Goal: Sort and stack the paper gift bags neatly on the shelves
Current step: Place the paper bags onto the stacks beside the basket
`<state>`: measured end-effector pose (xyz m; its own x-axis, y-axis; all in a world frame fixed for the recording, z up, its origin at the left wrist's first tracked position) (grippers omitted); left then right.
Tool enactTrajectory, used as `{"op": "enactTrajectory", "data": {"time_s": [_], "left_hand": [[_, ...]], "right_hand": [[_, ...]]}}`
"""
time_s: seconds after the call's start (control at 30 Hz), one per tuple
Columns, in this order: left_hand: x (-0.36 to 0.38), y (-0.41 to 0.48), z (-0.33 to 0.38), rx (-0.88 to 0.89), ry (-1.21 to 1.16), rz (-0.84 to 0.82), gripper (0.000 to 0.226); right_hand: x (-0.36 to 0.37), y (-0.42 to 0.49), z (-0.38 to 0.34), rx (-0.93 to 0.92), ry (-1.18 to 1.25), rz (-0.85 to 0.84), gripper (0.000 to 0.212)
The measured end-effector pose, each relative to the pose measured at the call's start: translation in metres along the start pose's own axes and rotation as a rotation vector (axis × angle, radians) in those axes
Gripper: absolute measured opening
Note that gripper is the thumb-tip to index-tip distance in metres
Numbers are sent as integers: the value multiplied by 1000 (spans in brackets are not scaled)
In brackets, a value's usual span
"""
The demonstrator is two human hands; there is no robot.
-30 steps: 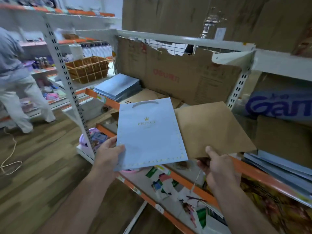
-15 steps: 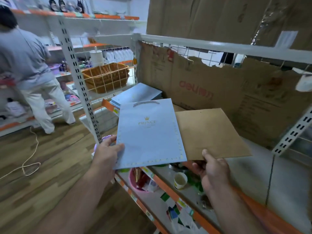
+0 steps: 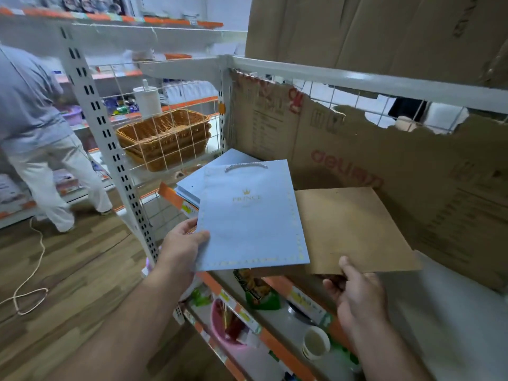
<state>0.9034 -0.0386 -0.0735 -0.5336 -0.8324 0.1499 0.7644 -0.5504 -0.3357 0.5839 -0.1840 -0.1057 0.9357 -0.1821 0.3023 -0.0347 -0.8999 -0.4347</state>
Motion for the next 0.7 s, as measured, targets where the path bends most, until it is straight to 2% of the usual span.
{"op": "enactTrajectory", "data": {"time_s": [0.17,0.37,0.47,0.5,0.57,0.7], "left_hand": [[10,87,13,-7,51,-118,29],[5,195,48,14,259,-191,36],[11,238,63,16,323,-242,28],[14,250,68,32,362,-264,32],[23,274,75,69,467,-311,54],[32,299,91,138,547,-328,45]], "right_hand": [[36,13,15,-63,62,110,9],[94,10,53,-60,158,276,12],[117,5,66,-55,219,355,11],[122,3,70,-57,239,386,10],[129,0,75,-72,271,435,10],[137,-4,78,-92,276,491,9]]}}
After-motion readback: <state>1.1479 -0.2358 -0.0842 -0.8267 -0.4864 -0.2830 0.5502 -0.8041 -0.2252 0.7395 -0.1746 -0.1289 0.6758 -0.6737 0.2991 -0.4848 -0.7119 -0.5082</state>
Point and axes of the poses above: each hand's wrist, its own y-axis towards the middle knuckle, its own x-axis out of the palm, z = x × y, the point moved 10 cm from there along y, towards the middle knuckle, and after that the axes turned 4 degrees about z, right-handed, at the moved point
